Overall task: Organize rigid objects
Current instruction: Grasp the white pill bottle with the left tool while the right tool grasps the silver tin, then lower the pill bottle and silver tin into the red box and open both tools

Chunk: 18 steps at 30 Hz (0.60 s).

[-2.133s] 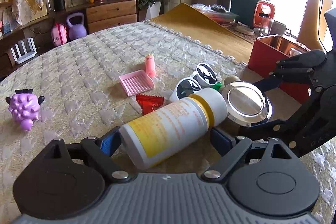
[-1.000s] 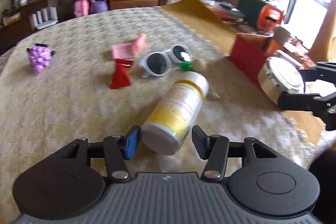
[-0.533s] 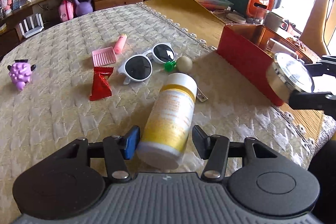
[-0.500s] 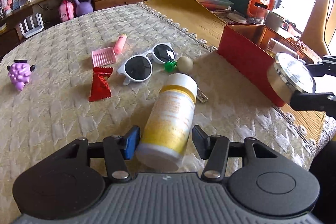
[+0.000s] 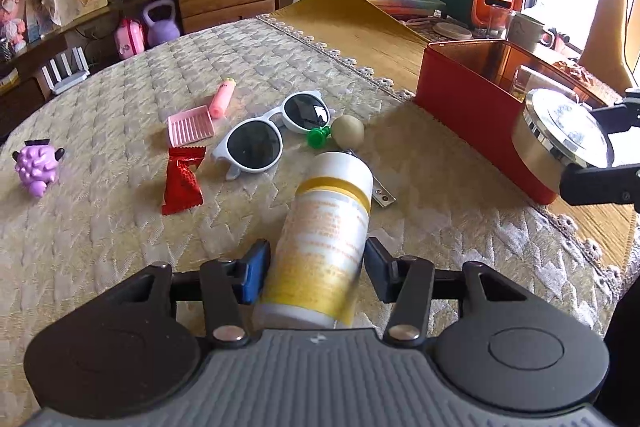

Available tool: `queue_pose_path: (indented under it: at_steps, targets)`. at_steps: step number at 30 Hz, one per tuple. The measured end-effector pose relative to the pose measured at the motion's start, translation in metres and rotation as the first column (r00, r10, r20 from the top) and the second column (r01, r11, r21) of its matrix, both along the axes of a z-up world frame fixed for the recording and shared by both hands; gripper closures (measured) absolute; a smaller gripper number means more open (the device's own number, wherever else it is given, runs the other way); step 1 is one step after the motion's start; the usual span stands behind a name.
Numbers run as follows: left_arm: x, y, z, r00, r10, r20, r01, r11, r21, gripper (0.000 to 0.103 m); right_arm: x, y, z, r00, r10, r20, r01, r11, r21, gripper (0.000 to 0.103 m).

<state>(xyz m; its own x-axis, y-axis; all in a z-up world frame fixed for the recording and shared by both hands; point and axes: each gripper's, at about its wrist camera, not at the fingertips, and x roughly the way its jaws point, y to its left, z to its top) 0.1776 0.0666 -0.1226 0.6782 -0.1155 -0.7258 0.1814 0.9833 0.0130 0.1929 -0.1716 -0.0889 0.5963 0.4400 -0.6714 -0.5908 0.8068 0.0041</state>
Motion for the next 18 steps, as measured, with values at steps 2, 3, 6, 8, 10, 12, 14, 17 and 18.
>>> queue_pose_path:
  at_steps: [2,3,6,8,10,12,14,17,18]
  targets:
    - [0.000,-0.002,0.001,1.000,0.010,-0.005,-0.010,1.000,0.001,0.054,0.000,-0.001,0.001,1.000,-0.002,0.001,0.002,1.000,0.001,0.027]
    - [0.001,-0.002,0.002,1.000,0.013,-0.010,-0.013,1.000,-0.003,0.055,0.000,-0.002,0.002,1.000,-0.003,0.002,0.003,1.000,0.003,0.027]
    - [0.002,-0.002,0.004,0.999,0.030,-0.030,-0.030,0.999,-0.031,0.057,0.000,-0.004,0.005,1.000,-0.008,0.010,0.008,1.000,0.007,0.027]
    - [0.003,-0.002,0.006,0.998,0.046,-0.042,-0.049,0.998,-0.051,0.058,0.000,-0.007,0.008,1.000,-0.014,0.016,0.014,1.000,0.008,0.027]
    - [0.003,-0.003,0.009,0.997,0.051,-0.049,-0.054,0.996,-0.070,0.058,0.001,-0.011,0.012,0.999,-0.023,0.026,0.023,1.000,0.010,0.027]
    - [0.003,-0.005,0.012,0.997,0.056,-0.054,-0.060,0.995,-0.079,0.058,0.002,-0.017,0.016,0.999,-0.036,0.038,0.036,0.999,0.010,0.027]
    - [0.004,-0.008,0.015,0.996,0.063,-0.060,-0.068,0.994,-0.084,0.059,0.003,-0.024,0.019,0.998,-0.054,0.046,0.054,0.998,0.012,0.027]
    - [0.005,-0.015,0.022,0.997,0.060,-0.056,-0.065,0.993,-0.094,0.059,0.007,-0.035,0.023,0.995,-0.084,0.052,0.083,0.996,0.015,0.027]
    - [0.006,-0.018,0.024,0.997,0.056,-0.053,-0.061,0.994,-0.096,0.059,0.009,-0.040,0.025,0.994,-0.095,0.054,0.094,0.995,0.016,0.027]
